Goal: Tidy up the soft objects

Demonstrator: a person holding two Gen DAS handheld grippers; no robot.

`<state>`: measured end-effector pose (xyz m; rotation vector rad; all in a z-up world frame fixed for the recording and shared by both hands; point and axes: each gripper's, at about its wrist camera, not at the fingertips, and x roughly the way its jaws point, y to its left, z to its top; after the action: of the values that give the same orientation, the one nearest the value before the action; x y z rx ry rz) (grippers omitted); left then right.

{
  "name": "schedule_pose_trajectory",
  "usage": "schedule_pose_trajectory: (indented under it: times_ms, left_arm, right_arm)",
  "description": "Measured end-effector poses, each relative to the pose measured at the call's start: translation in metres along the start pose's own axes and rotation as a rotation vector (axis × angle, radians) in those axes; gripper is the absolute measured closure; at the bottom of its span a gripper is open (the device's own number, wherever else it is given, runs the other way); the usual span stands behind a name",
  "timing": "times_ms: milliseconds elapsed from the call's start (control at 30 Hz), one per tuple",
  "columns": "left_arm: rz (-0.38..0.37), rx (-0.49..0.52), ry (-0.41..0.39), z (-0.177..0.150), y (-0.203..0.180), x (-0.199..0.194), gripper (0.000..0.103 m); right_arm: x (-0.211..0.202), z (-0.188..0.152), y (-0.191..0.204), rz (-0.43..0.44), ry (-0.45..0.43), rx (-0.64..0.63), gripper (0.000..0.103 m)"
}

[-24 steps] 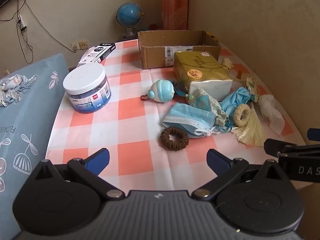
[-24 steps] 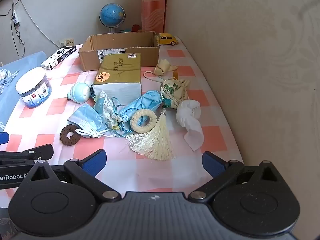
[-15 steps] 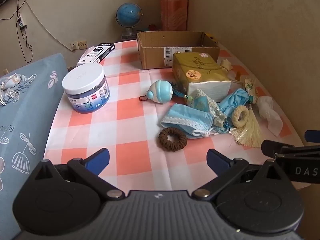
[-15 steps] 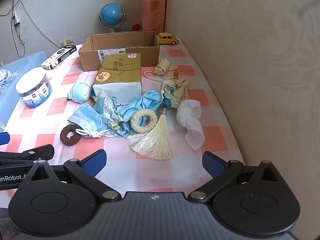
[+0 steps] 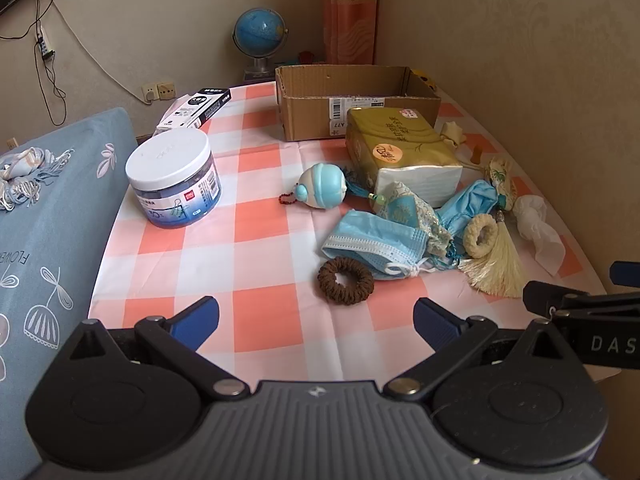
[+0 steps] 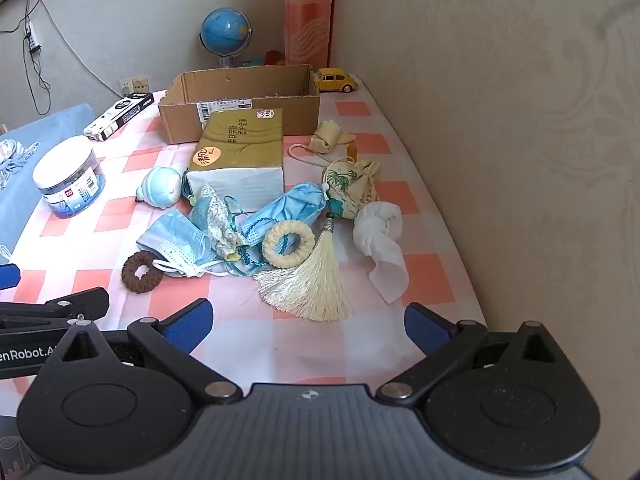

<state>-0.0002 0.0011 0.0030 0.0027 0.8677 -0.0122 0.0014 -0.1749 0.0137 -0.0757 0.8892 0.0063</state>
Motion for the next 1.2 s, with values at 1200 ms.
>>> schedule_pose_trajectory:
  times_ms: [1200]
  left_arm:
    - [0.0,-0.001,-0.017,0.0029,-0.003,-0.0042,0.0]
  right_arm:
    - [-0.003,0.0026,-0.0029,-0.01,-0.011,0.001,0.0]
